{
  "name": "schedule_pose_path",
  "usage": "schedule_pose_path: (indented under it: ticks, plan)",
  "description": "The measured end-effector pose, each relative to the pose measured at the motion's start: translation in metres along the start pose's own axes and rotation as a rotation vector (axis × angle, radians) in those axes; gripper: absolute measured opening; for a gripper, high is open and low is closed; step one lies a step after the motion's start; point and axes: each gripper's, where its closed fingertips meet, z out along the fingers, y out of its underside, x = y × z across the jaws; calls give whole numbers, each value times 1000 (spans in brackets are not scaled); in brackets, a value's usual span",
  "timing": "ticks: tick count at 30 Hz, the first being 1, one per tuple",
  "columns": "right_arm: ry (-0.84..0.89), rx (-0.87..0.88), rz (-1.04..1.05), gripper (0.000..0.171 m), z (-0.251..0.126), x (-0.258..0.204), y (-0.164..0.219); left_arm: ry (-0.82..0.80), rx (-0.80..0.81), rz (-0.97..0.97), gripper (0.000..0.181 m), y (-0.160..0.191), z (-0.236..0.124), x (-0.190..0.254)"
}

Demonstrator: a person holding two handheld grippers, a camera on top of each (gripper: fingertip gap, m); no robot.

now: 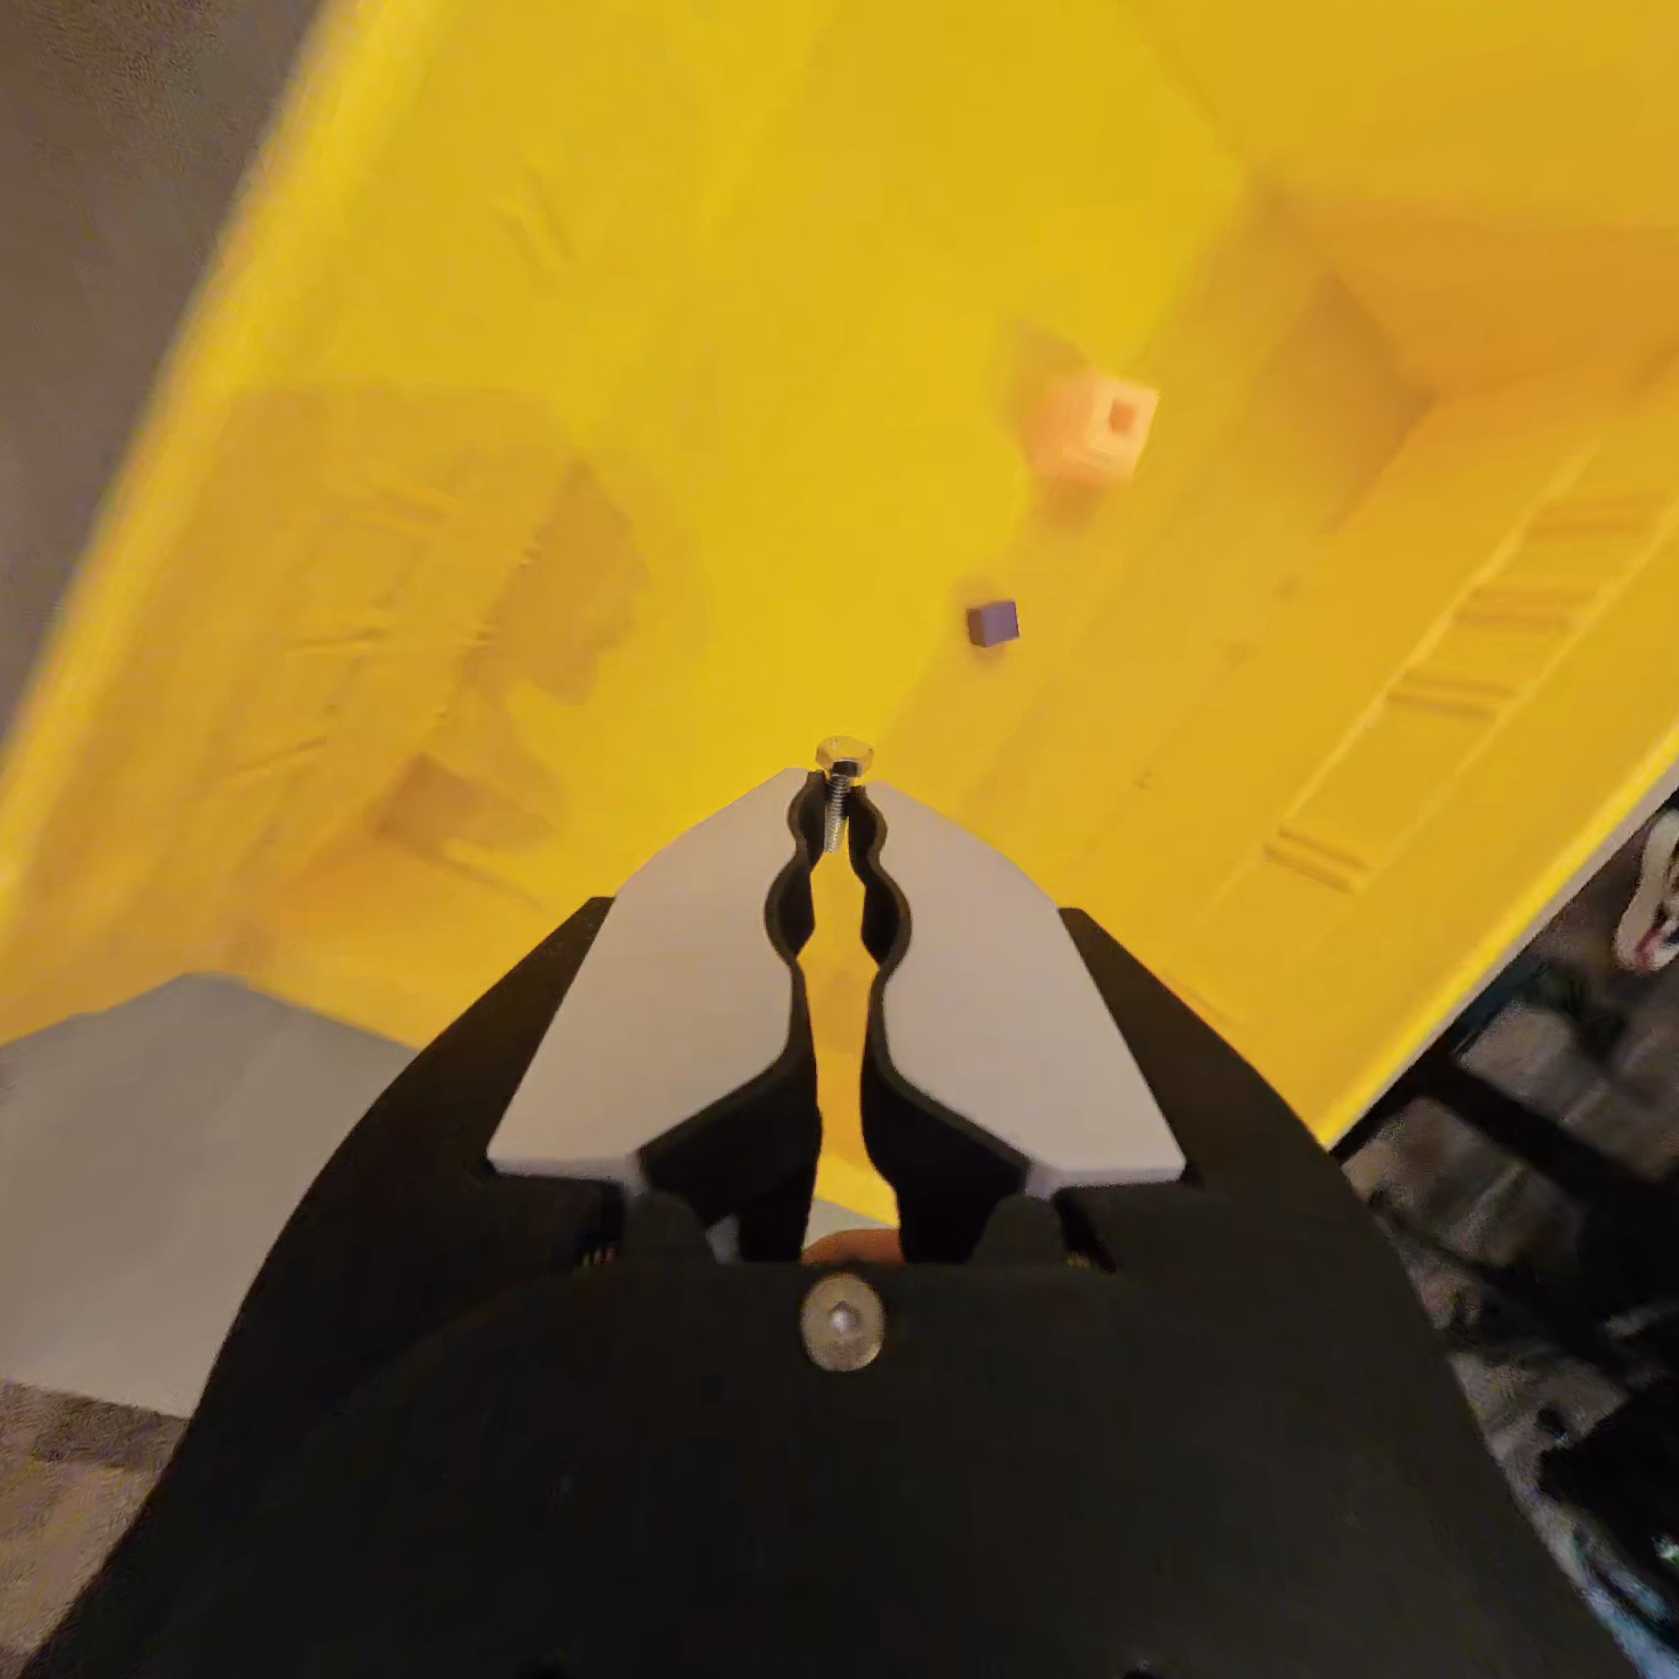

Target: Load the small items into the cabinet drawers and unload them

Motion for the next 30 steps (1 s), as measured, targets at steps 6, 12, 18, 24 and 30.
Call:
schedule_pose_path:
  ticks: [6,12,18,24,30]
  plan:
    - [-38,-34,226,4,43,12,13,-15,-16,21,68,1,1,0]
    - [-73,-27,305,5,63,8,13,-20,-5,18,68,1,1,1]
    - [-32,-20,291,20,51,12,14,-22,-8,23,69,1,1,1]
    - [11,264,153,43,-31,-9,-41,-27,-8,27,69,1,1,1]
    - [24,665,-368,108,-136,-151,-138,-35,-9,25,69,1,2,1]
